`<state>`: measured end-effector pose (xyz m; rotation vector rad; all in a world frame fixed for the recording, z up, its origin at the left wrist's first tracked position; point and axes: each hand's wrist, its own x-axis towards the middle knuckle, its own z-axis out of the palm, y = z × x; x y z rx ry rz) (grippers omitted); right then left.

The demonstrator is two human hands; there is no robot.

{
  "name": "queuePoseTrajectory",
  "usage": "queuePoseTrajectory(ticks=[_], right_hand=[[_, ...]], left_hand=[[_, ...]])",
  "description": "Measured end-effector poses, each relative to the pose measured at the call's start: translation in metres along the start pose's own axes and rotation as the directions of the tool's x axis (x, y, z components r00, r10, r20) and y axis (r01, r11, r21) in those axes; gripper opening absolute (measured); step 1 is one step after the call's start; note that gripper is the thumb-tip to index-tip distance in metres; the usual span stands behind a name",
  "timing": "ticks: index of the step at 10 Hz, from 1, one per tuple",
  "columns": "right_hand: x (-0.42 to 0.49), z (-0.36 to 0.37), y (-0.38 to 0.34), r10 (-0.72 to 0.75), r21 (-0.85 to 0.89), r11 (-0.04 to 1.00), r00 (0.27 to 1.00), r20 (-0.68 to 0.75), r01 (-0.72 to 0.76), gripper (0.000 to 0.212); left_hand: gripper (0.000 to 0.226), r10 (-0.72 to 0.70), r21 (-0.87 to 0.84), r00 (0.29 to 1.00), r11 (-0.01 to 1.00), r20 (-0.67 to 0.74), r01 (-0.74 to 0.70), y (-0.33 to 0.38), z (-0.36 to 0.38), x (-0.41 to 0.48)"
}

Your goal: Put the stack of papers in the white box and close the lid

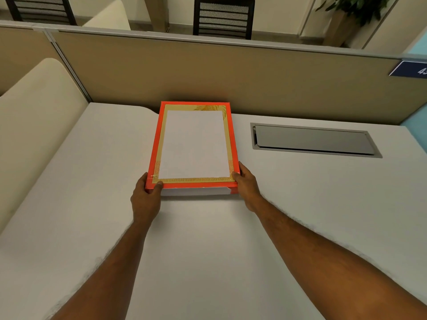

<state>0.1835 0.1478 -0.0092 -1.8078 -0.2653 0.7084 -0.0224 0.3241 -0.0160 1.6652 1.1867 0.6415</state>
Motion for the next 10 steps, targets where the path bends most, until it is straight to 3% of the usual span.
queuePoseTrajectory(ticks=[4,6,7,8,9,10], right_hand=[[-0.007,0.013,0.001,0.000,-0.227,0.974,0.999,-0.038,-0.008,0.049],[-0.007,-0.002,-0.011,0.039,-0.327,0.945,0.996,0.075,-0.012,0.052],[-0.013,-0.011,-0.017,0.118,-0.342,0.937,0.985,0.129,-0.067,0.069],[-0.020,-0.015,-0.023,0.126,-0.414,0.908,0.984,0.128,-0.063,0.076],[-0.031,-0.028,-0.031,0.071,-0.527,0.850,0.991,0.118,0.002,0.081],[-0.040,-0.039,-0.032,0.032,-0.564,0.825,0.994,0.105,0.033,0.083]], left_hand=[[0.051,0.007,0.139,1.000,0.990,0.027,-0.011,-0.002,-0.006,0.007],[0.050,-0.010,0.239,0.992,0.971,0.127,-0.020,0.007,-0.015,0.010],[0.062,-0.084,0.336,0.967,0.942,0.241,-0.001,0.017,-0.024,0.022],[0.074,-0.088,0.405,0.961,0.914,0.262,-0.027,0.028,-0.031,0.027],[0.077,0.035,0.532,0.963,0.828,0.267,-0.177,0.045,-0.038,0.025],[0.074,0.099,0.548,0.944,0.792,0.316,-0.267,0.054,-0.043,0.020]])
